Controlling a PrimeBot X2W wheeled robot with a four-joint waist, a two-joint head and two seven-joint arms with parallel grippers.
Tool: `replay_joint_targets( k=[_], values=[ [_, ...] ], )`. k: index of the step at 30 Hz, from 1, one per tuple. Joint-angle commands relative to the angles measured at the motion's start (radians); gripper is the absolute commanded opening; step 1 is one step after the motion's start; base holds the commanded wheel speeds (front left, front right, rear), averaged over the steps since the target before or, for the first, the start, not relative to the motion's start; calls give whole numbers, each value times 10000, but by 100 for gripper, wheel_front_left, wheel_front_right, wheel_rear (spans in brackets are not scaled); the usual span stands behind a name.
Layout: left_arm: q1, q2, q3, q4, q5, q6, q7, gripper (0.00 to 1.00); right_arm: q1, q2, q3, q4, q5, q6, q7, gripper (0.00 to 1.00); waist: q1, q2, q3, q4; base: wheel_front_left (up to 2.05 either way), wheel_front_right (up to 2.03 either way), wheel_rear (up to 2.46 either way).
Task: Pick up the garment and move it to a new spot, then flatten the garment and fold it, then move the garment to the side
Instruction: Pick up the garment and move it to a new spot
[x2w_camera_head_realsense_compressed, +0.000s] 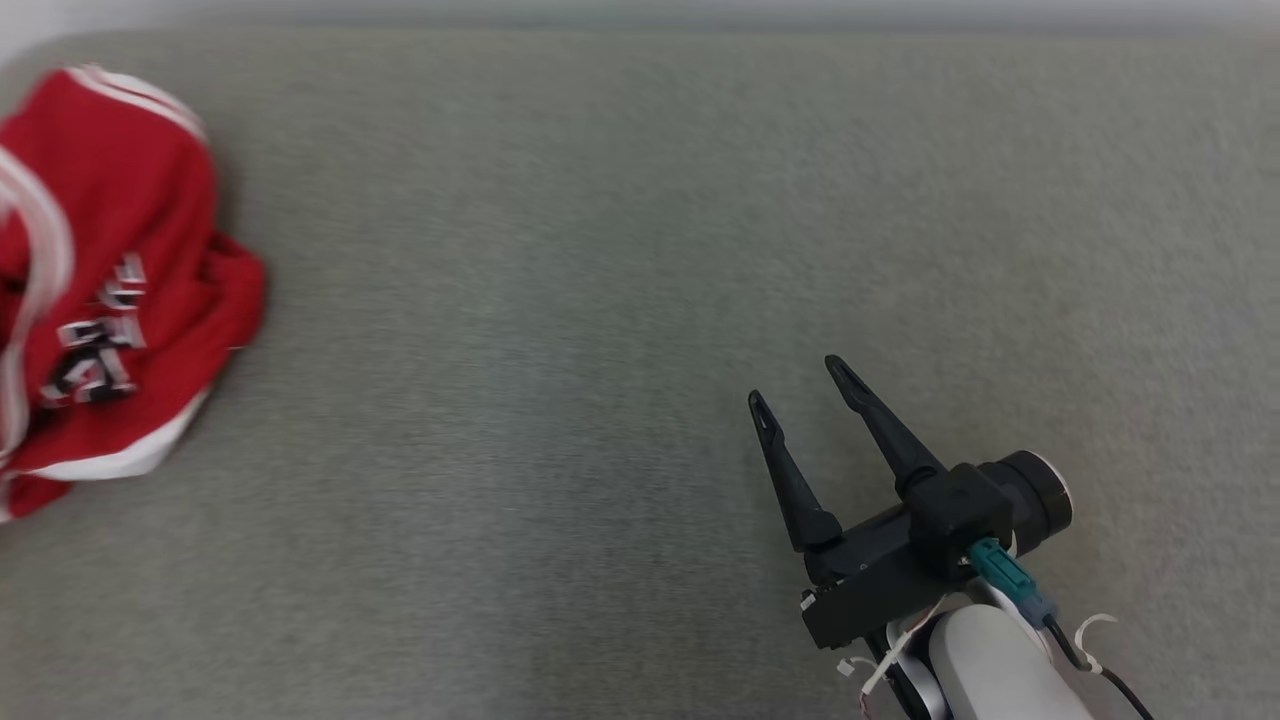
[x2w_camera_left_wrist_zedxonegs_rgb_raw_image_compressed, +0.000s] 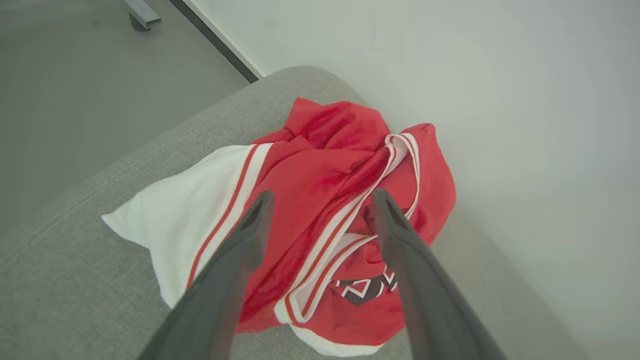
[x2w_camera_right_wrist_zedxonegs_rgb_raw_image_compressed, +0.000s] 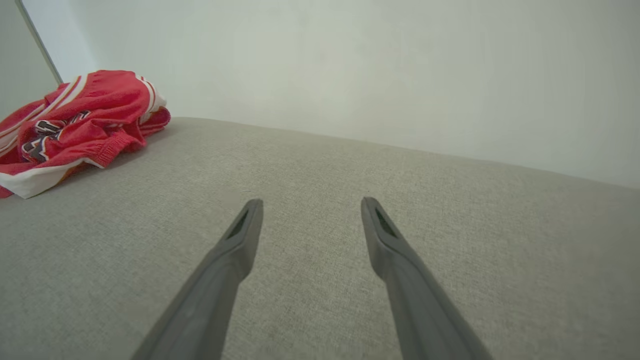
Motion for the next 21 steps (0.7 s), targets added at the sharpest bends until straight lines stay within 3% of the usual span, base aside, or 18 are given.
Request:
replay_joint_targets(
  k=[1, 11, 16, 17, 18, 21],
  values=[
    [-114, 198, 14, -36, -58, 86, 138, 100, -89, 21, 24, 18, 18, 5, -89, 100, -5, -3, 1607, -1620, 0, 0, 0],
    [586, 991, -265, 19, 930, 803, 543, 100, -159, 37, 185, 211, 310, 5, -279, 100, -5, -3, 1604, -1835, 0, 0, 0],
    [901, 1182, -341, 392, 1282, 810, 363, 100, -33, 34, 172, 298, 418, 5, -327, 100, -5, -3, 1439, -1840, 0, 0, 0],
    [922, 1246, -352, 451, 1341, 771, 298, 36, -7, 36, 175, 317, 431, 5, -331, 100, -5, -3, 1390, -1833, 0, 0, 0],
    [946, 1327, -347, 519, 1399, 707, 201, 3, 13, 36, 170, 344, 438, 5, -324, 100, -5, -3, 1318, -1815, 0, 0, 0],
    [970, 1292, -342, 660, 1323, 500, 35, 0, 61, 32, 183, 435, 493, 5, -333, 100, -5, -3, 1056, -1743, 0, 0, 0]
  ],
)
